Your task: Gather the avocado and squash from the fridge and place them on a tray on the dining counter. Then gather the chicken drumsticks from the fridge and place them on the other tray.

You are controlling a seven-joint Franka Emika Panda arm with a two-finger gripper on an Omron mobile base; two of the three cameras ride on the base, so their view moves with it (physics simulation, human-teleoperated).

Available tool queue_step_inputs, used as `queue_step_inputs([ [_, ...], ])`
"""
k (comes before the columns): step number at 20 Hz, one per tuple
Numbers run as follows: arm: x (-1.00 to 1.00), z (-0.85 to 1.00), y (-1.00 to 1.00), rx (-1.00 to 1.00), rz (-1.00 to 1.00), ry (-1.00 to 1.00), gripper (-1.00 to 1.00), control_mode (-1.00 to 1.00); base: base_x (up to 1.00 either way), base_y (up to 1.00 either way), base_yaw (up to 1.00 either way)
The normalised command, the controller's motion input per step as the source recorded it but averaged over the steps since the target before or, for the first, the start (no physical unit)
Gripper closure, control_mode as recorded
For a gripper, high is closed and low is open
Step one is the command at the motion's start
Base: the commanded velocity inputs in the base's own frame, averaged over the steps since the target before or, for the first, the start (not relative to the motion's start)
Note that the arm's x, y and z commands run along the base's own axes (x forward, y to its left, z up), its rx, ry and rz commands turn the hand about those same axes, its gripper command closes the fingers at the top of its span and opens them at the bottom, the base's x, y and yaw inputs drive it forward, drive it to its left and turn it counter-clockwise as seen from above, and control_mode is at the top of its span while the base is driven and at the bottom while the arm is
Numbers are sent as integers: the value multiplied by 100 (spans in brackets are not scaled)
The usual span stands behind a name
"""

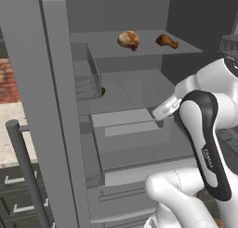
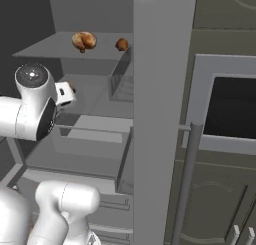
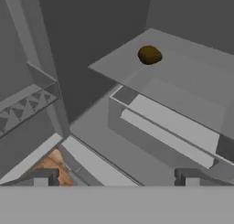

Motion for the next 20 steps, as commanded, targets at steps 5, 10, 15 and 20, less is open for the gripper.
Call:
queue_step_inputs([
  [5, 45, 0, 6, 0, 12, -19, -100, -100, 0, 0, 0],
  [10, 55, 0, 17, 0, 12, -11, -100, -100, 0, 0, 0],
  [15, 65, 0, 21, 0, 12, -6, -100, -100, 0, 0, 0],
  [20, 76, -18, 28, 0, 8, 0, -100, -100, 0, 0, 0],
])
